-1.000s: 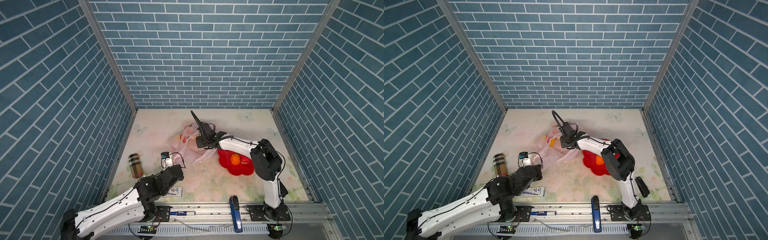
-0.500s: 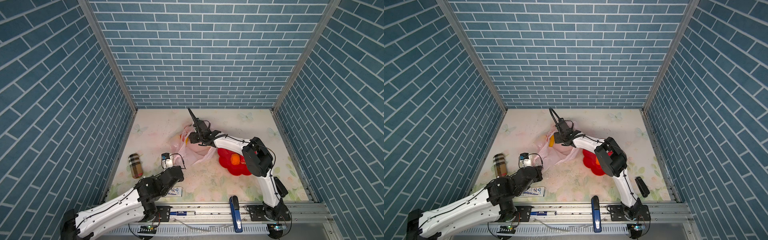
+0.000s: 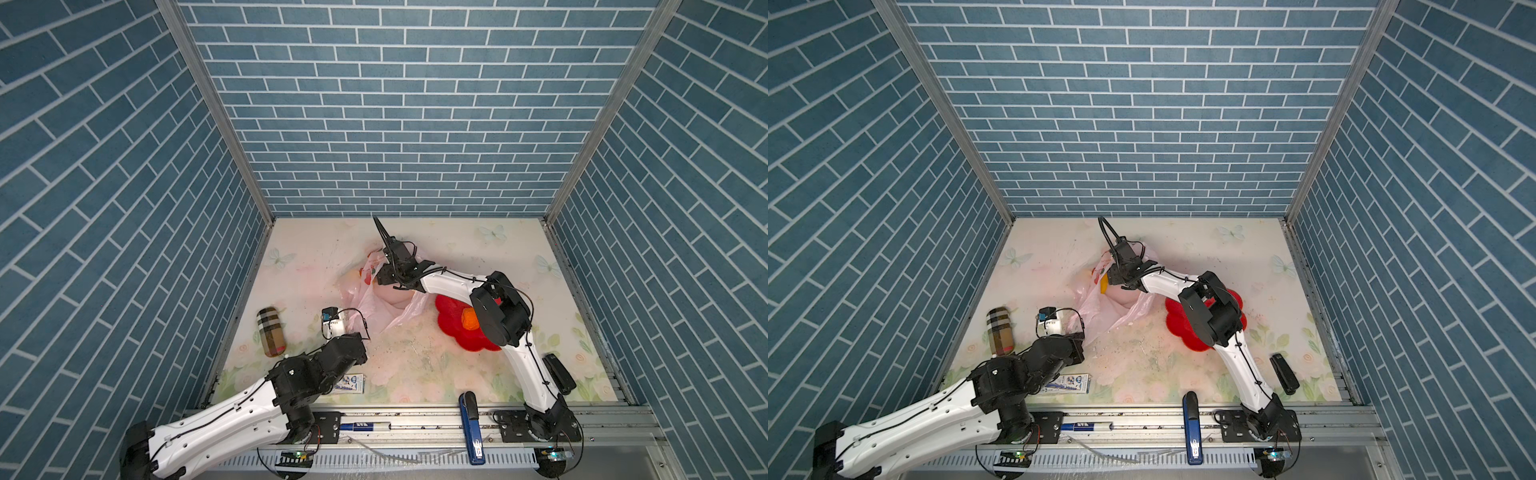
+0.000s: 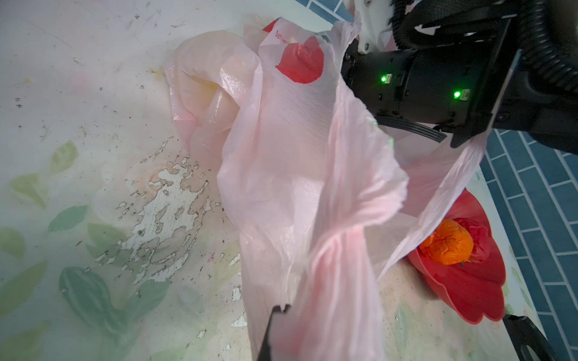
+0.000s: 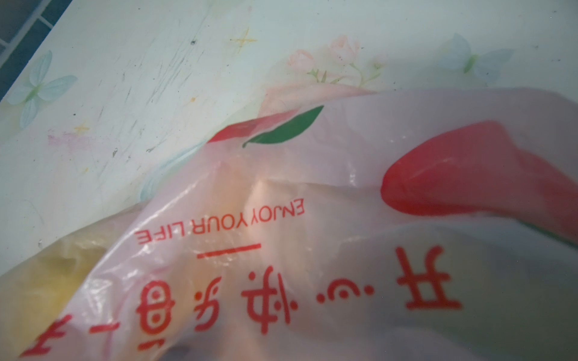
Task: Take fruits out of the plastic bag
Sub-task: Pick up the fruit from the plastic bag.
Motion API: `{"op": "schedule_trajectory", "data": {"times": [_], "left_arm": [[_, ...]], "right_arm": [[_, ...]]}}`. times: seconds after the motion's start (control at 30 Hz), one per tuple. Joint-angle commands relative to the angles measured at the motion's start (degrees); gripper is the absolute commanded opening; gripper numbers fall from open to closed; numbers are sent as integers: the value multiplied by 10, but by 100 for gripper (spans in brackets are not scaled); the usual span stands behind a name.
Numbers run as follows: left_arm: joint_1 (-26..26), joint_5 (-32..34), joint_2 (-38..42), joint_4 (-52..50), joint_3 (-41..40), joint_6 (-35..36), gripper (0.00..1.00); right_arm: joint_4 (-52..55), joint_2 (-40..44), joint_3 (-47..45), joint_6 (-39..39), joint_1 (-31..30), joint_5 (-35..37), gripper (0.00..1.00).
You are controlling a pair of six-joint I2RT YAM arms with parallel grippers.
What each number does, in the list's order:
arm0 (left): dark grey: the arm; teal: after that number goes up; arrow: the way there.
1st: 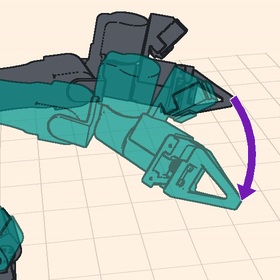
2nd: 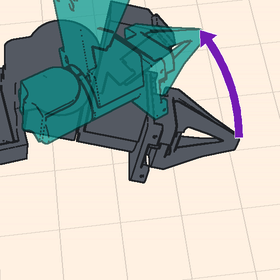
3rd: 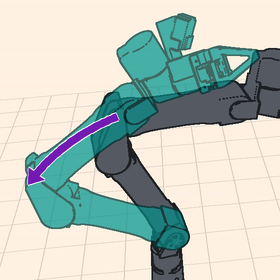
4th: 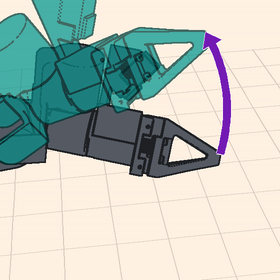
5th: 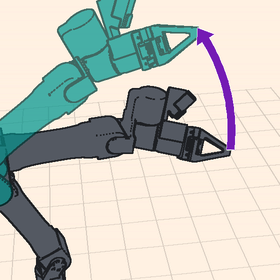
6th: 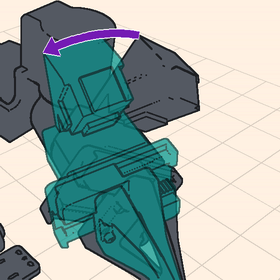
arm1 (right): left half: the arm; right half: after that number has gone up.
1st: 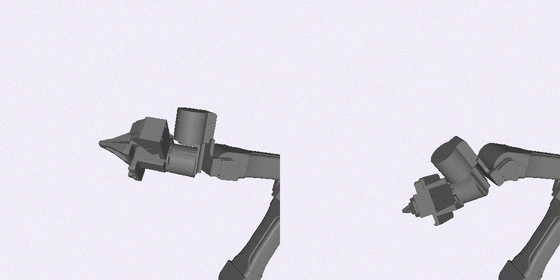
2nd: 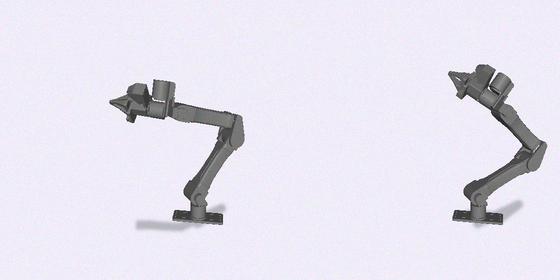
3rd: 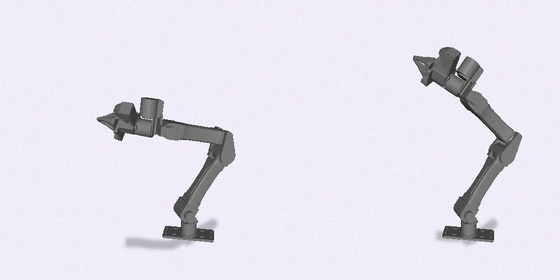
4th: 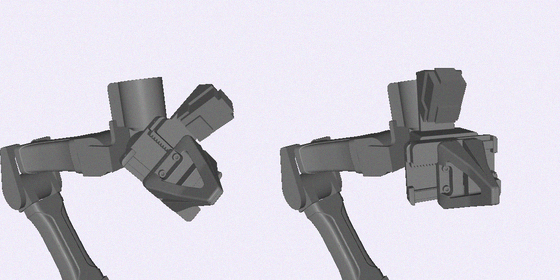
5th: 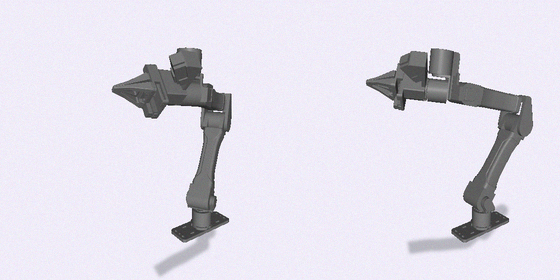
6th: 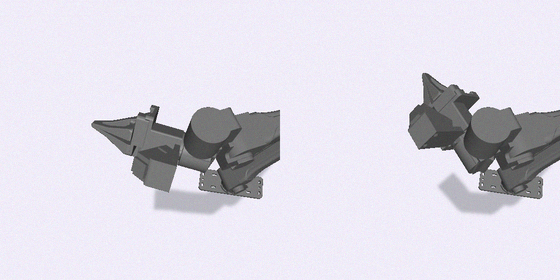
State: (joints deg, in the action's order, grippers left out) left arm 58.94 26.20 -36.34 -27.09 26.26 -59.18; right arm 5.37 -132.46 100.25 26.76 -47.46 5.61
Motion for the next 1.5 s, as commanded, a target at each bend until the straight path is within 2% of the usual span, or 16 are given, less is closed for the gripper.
{"op": "schedule_trajectory", "data": {"times": [0.0, 0.17, 0.27, 0.37, 0.57, 0.73, 1.03, 1.23, 1.47], "left_arm": [[5, -1, 17, -12, -8, 0, 0], [5, 0, 26, -25, -7, -2, 0], [4, 2, 29, -32, -7, -4, 0], [5, 3, 33, -36, -8, -8, 0], [4, 11, 35, -39, -5, -9, 0], [5, 28, 33, -34, -7, -16, 0], [4, 61, 1, 22, 10, 17, 0], [5, 76, -50, 56, 29, 40, 0], [5, 103, -57, 76, 44, 57, 0]], "right_arm": [[-12, -22, 29, 13, 8, 9, 72], [-23, -40, 42, 17, 11, 14, 72], [-28, -47, 48, 21, 15, 14, 67], [-40, -48, 44, 22, 16, 13, 61], [-52, -34, 25, 18, 17, -3, 42], [-34, -1, 1, 13, 17, -36, 34], [21, 108, -90, -2, -6, -72, 30], [80, 162, -125, -12, -31, -92, 29], [134, 217, -159, -18, -50, -102, 29]]}}
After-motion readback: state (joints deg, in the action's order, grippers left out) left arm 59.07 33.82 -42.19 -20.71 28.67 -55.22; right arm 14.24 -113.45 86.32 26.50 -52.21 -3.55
